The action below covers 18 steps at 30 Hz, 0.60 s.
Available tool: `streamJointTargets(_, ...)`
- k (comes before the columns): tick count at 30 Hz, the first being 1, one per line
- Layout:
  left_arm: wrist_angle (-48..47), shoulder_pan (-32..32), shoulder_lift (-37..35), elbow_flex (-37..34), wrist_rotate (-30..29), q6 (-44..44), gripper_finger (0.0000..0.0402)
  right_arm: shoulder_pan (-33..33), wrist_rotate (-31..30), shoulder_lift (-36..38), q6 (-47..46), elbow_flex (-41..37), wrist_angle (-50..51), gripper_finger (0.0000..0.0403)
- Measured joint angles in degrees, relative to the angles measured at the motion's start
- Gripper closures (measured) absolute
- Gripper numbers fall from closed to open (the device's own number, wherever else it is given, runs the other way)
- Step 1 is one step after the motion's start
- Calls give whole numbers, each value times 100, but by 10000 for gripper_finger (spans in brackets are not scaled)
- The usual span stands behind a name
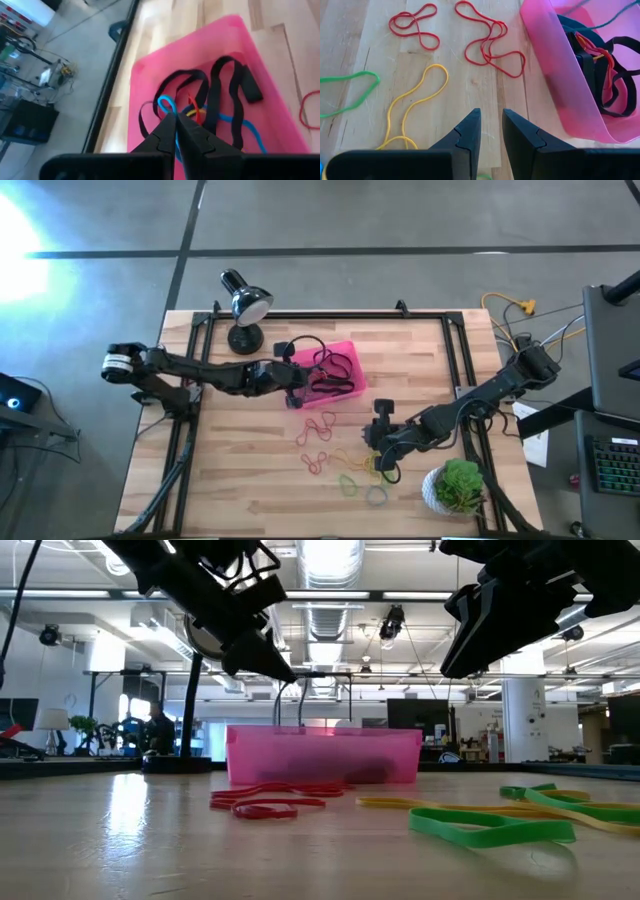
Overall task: Pick and place rubber bands into bin
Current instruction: Put the blue rubber band into the red bin
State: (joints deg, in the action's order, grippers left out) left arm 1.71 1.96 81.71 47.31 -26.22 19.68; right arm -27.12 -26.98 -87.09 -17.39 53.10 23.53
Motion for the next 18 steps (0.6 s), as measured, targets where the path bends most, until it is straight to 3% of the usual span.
streamJointTargets(8,-579,576,0,0,1565,-314,402,0,0,0,0,0,-13,335)
streamJointTargets(14,-705,771,0,0,1732,-432,402,-1,0,0,-2,-2,-17,335)
streamJointTargets(18,-597,812,0,0,1489,-230,402,0,0,0,-2,-2,-20,335)
